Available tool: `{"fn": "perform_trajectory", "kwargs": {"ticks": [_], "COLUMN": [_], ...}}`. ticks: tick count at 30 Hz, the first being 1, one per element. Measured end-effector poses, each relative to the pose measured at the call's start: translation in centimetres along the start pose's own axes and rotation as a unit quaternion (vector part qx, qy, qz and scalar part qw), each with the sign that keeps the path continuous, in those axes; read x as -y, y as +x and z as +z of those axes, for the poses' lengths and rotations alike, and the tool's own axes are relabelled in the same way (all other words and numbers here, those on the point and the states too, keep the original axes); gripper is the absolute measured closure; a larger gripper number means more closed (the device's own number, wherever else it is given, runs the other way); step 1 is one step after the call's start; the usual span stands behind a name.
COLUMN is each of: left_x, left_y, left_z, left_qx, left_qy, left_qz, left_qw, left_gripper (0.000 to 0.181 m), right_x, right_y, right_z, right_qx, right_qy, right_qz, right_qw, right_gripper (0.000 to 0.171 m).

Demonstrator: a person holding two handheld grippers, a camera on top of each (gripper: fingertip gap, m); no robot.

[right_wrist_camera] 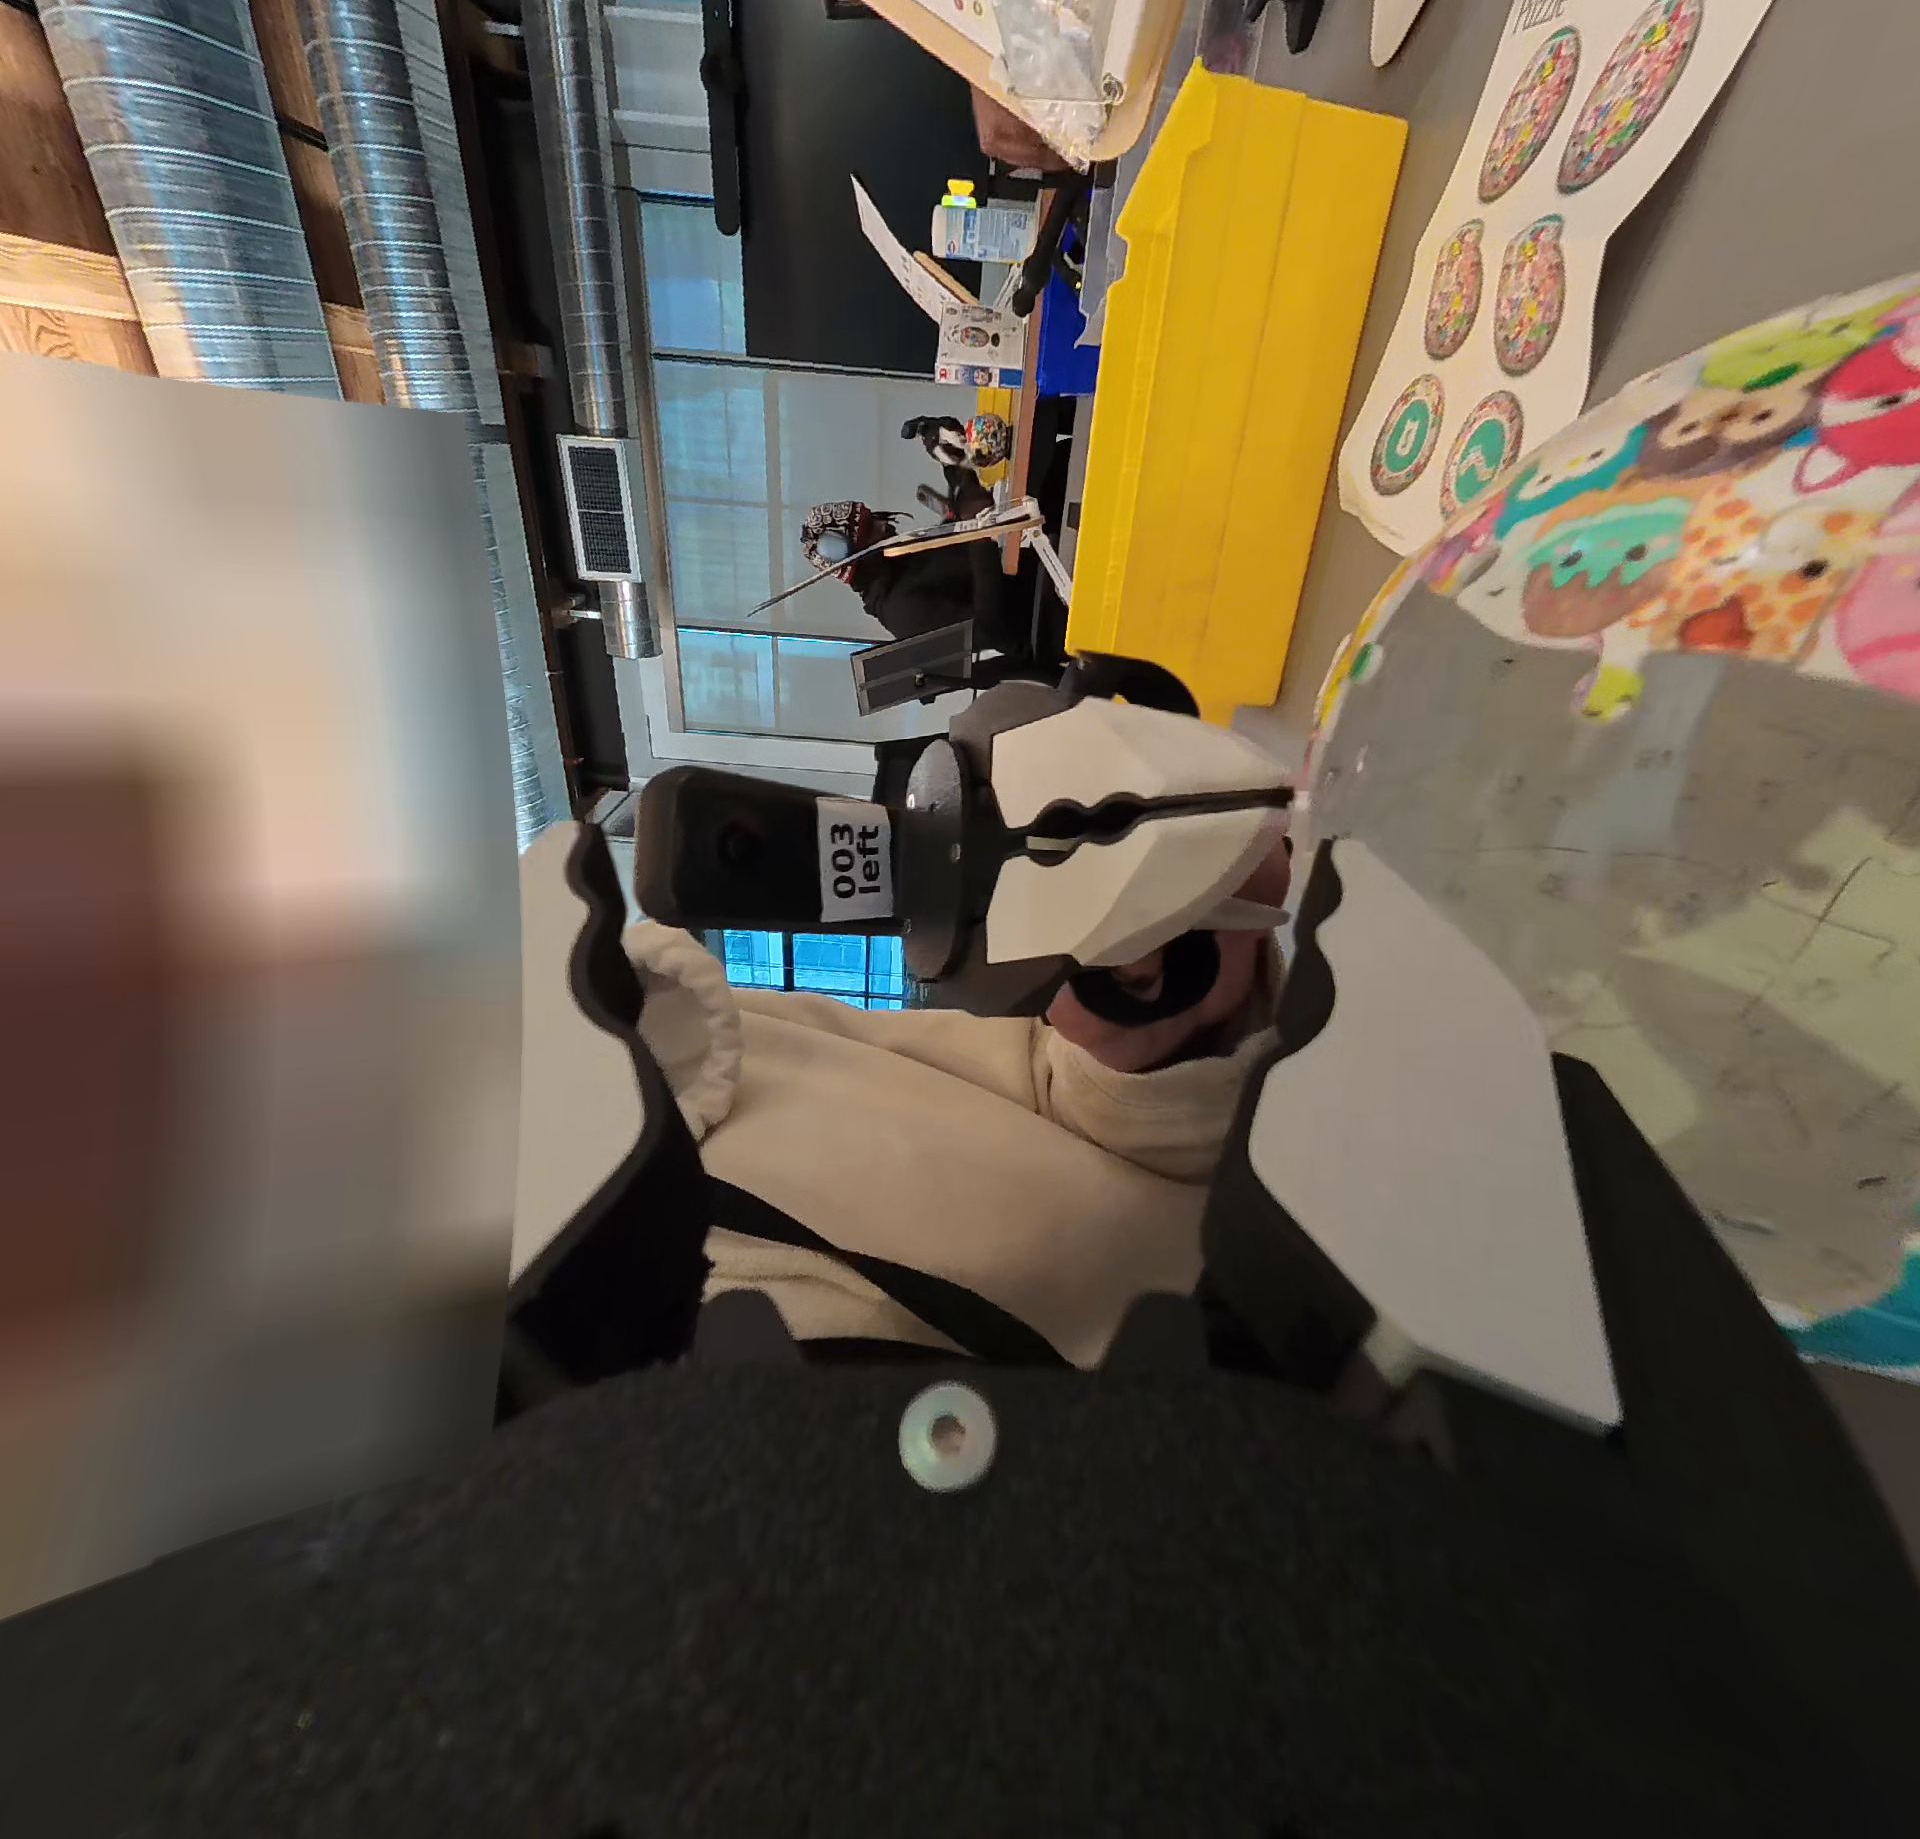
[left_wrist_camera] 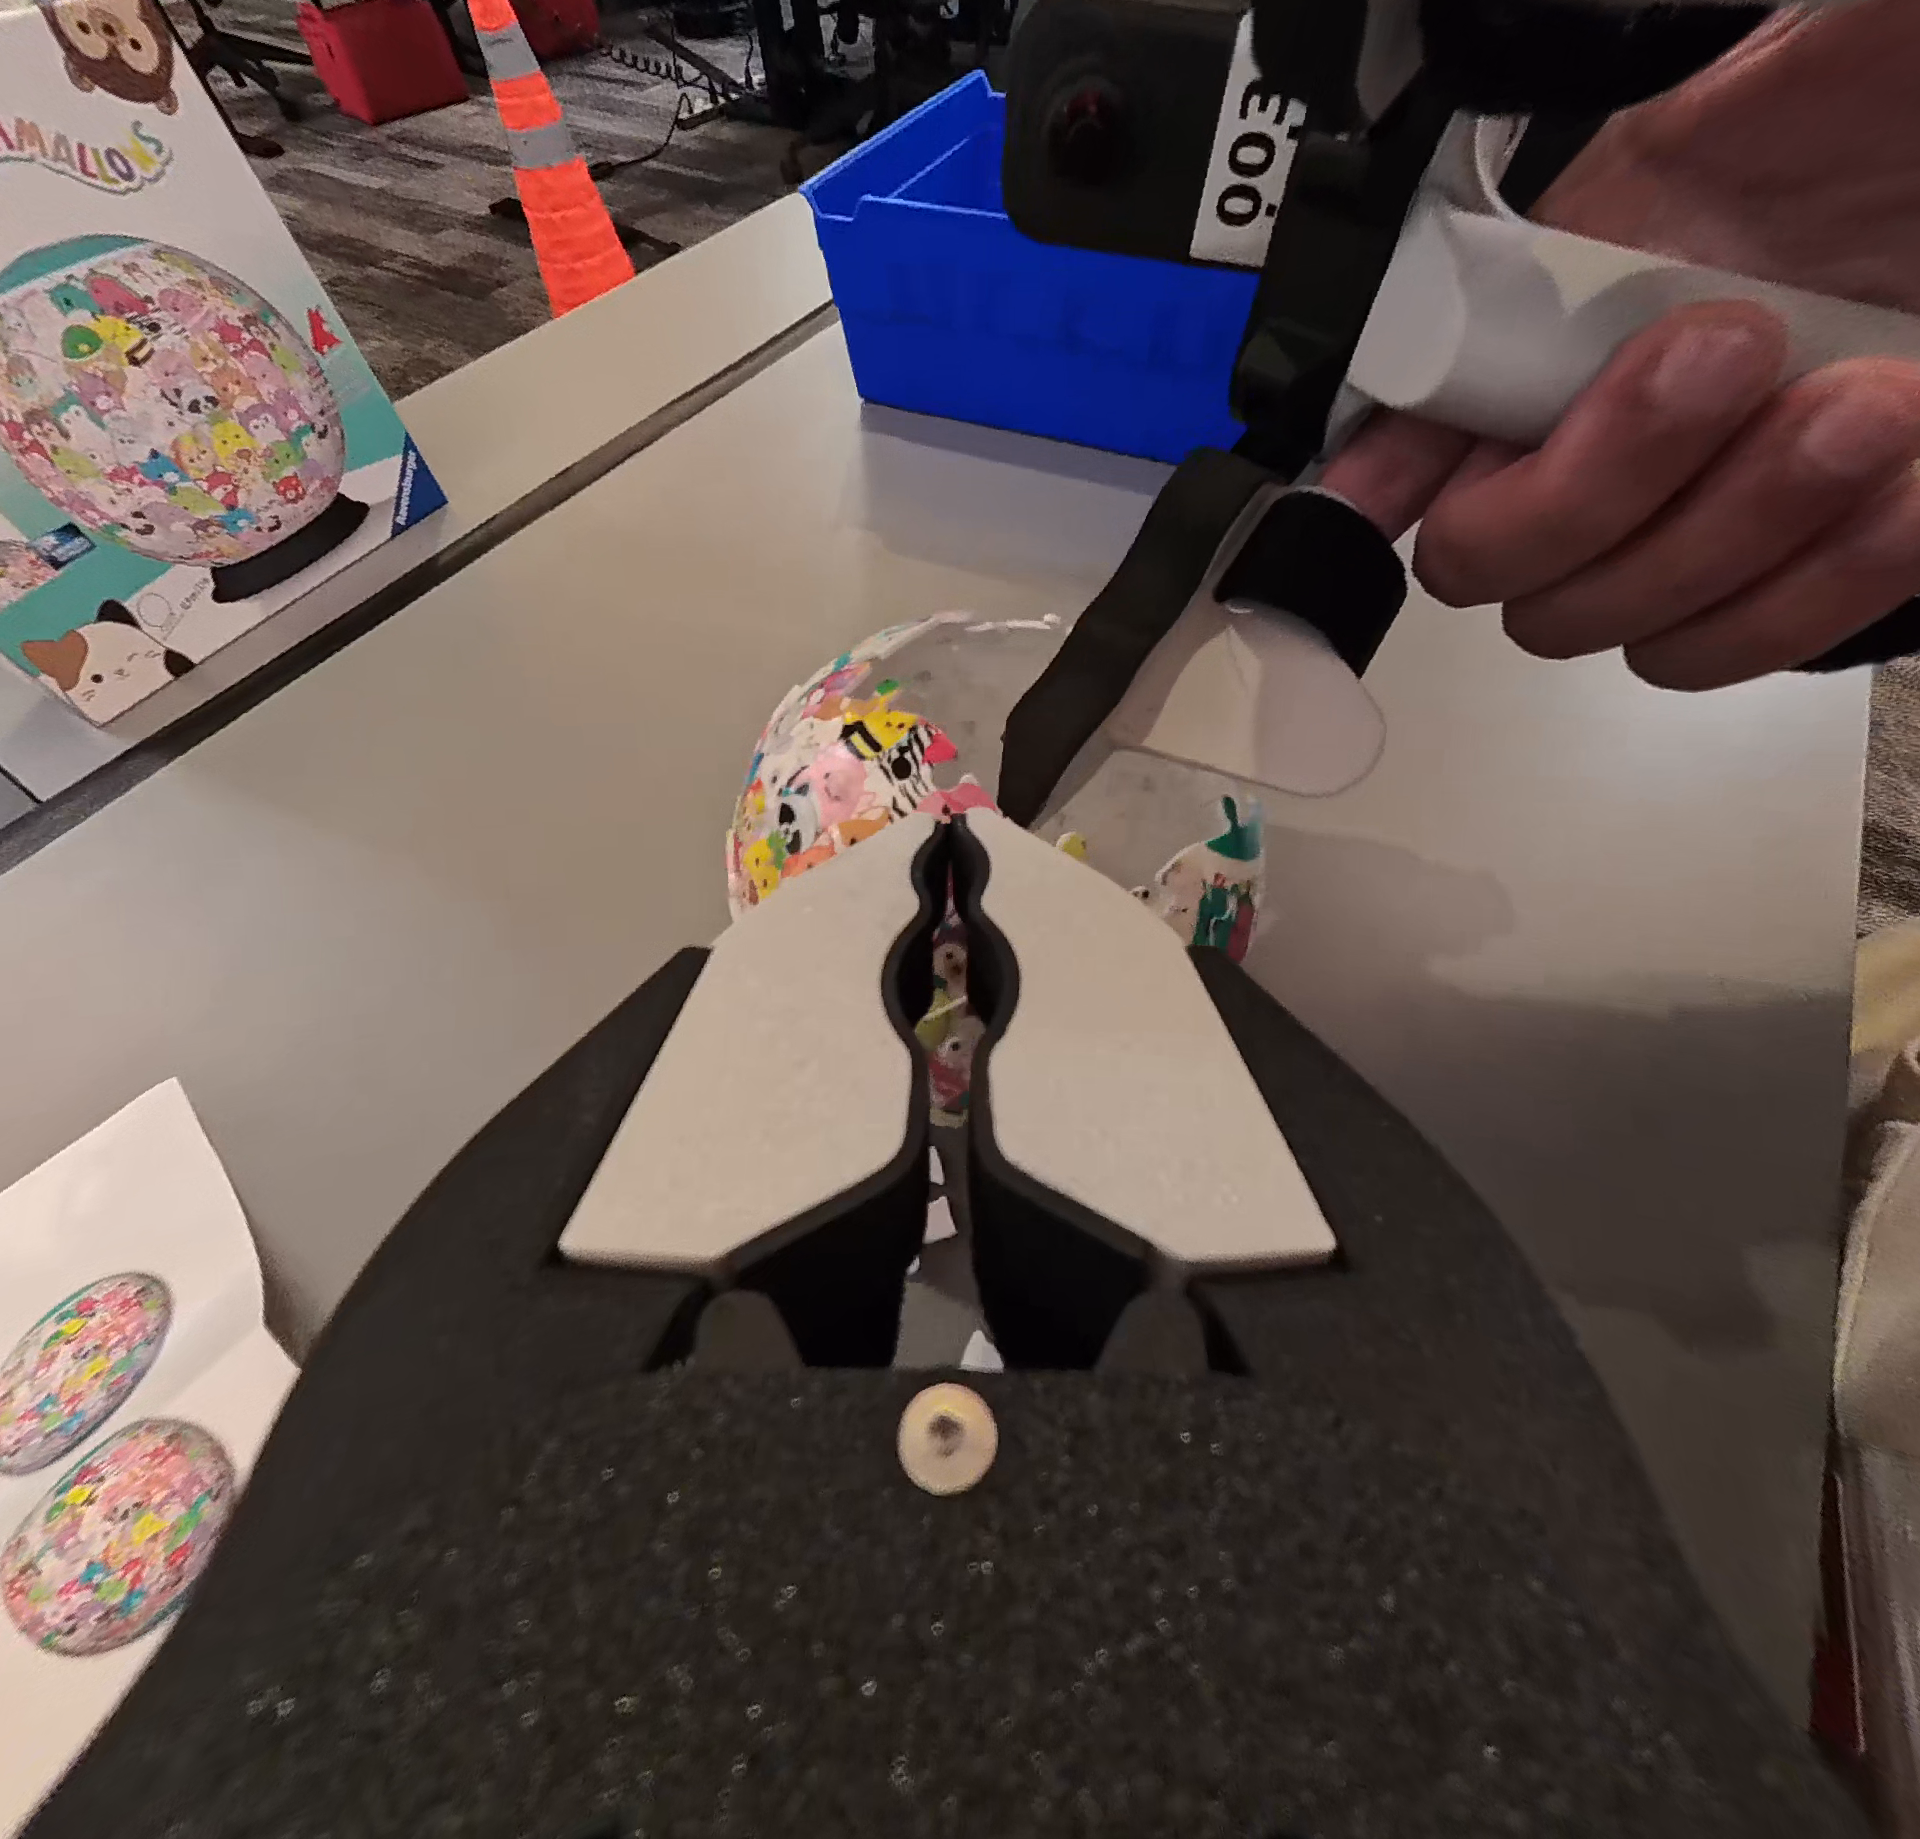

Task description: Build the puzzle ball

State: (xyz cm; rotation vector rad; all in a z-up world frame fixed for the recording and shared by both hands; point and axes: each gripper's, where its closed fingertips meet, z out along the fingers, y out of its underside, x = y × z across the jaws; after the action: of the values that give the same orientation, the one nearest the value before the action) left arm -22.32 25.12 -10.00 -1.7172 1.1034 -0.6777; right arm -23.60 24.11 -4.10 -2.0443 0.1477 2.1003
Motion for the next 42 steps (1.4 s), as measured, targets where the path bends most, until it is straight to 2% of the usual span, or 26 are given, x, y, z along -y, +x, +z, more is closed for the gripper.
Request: {"fn": "perform_trajectory", "kwargs": {"ticks": [6, 10, 14, 16, 18, 20, 22, 23, 25, 26, 28, 30, 33, 37, 42], "left_x": [-0.1, 0.1, -2.0, -3.3, -4.8, -6.5, -8.6, -9.1, -10.0, -10.1, -10.6, -11.3, -12.1, -12.1, -13.7], "left_y": [-0.1, -1.6, -2.7, -1.9, -0.9, 0.9, 2.3, 3.2, 4.0, 4.2, 4.9, 4.4, 3.7, 3.4, 2.9], "left_z": [0.0, -1.7, -4.4, -5.8, -7.2, -7.9, -8.4, -8.5, -8.8, -8.9, -8.7, -8.8, -9.0, -8.1, -7.9], "left_qx": [-0.007, 0.017, 0.065, 0.071, 0.07, 0.033, 0.012, -0.003, 0.002, 0.009, 0.008, 0.033, 0.055, 0.048, 0.077], "left_qy": [0.0, 0.014, 0.006, 0.009, 0.014, 0.011, -0.011, -0.021, -0.054, -0.057, -0.07, -0.101, -0.118, -0.122, -0.168], "left_qz": [-0.01, -0.026, -0.041, -0.053, -0.071, -0.097, -0.121, -0.126, -0.121, -0.109, -0.095, -0.081, -0.078, -0.094, -0.032], "left_qw": [1.0, 0.999, 0.997, 0.996, 0.995, 0.995, 0.992, 0.992, 0.991, 0.992, 0.993, 0.991, 0.988, 0.987, 0.982], "left_gripper": [0.181, 0.181, 0.181, 0.175, 0.169, 0.156, 0.152, 0.146, 0.145, 0.146, 0.151, 0.152, 0.153, 0.153, 0.154], "right_x": [0.0, -0.3, -2.0, -3.6, -5.3, -6.3, -6.6, -7.2, -9.2, -10.0, -10.8, -10.4, -10.4, -10.7, -9.7], "right_y": [0.1, -0.3, -1.6, -2.4, -2.1, 0.6, 5.4, 7.5, 10.4, 11.2, 12.8, 13.5, 14.7, 16.5, 17.7], "right_z": [-0.1, -0.9, -2.9, -4.4, -5.9, -7.7, -9.2, -9.6, -9.2, -8.6, -7.9, -7.0, -5.7, -3.9, -3.6], "right_qx": [0.001, -0.009, -0.033, -0.04, -0.057, -0.097, -0.165, -0.185, -0.187, -0.179, -0.225, -0.279, -0.343, -0.38, -0.435], "right_qy": [0.001, 0.001, -0.019, -0.038, -0.064, -0.074, -0.066, -0.072, -0.084, -0.078, -0.097, -0.104, -0.13, -0.144, -0.138], "right_qz": [-0.004, -0.026, -0.104, -0.177, -0.275, -0.401, -0.493, -0.515, -0.533, -0.542, -0.531, -0.544, -0.53, -0.536, -0.55], "right_qw": [1.0, 1.0, 0.994, 0.983, 0.957, 0.908, 0.852, 0.834, 0.821, 0.817, 0.811, 0.785, 0.764, 0.74, 0.699], "right_gripper": [0.05, 0.05, 0.054, 0.07, 0.095, 0.116, 0.12, 0.121, 0.127, 0.125, 0.127, 0.127, 0.126, 0.124, 0.122]}}
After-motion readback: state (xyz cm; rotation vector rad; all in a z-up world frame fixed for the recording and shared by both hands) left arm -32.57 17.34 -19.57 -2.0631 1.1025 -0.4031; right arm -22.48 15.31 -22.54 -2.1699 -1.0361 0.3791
